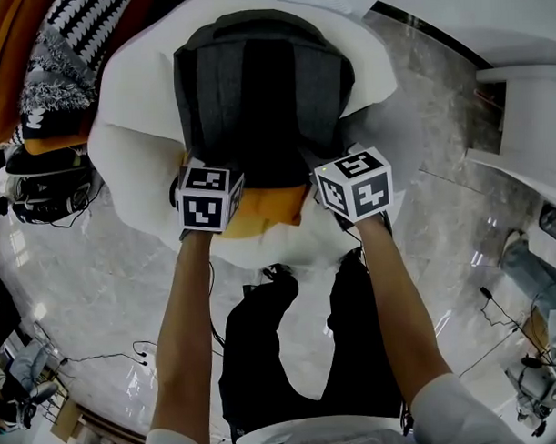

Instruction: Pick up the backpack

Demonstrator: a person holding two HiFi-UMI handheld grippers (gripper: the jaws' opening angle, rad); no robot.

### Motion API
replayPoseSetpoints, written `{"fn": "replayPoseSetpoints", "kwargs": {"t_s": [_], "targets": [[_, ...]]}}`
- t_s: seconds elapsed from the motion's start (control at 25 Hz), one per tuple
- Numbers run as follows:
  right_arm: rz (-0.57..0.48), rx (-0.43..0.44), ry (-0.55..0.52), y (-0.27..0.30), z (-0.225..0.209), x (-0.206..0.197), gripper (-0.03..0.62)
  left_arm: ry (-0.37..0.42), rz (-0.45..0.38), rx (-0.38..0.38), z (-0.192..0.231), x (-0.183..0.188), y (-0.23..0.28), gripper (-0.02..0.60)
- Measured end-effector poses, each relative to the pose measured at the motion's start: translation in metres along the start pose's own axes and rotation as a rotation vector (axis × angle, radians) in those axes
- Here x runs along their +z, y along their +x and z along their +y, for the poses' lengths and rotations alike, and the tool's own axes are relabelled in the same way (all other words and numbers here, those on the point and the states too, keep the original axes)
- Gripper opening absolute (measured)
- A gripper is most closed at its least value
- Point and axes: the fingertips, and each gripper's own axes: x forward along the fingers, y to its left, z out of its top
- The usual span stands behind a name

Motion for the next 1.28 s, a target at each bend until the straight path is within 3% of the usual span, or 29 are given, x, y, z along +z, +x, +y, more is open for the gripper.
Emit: {"fn": "replayPoseSetpoints", "kwargs": {"t_s": [0.36, 0.76, 1.28], "targets": [[0.002, -0.010, -0.038, -0.032, 0.020, 0.001, 0.034, -0.043, -0.036, -0.023, -0.025, 0.003, -0.033, 0.060], [0.034, -0.009, -0.066, -0.068, 0.040, 0.007, 0.034, -0.064, -0.004, -0.052, -0.045, 0.007, -0.069, 0.060], [0.084, -0.017, -0.067, -0.105, 0.057, 0.000, 0.034, -0.095, -0.019, -0.075, -0.068, 0.008, -0.101, 0.060]]}}
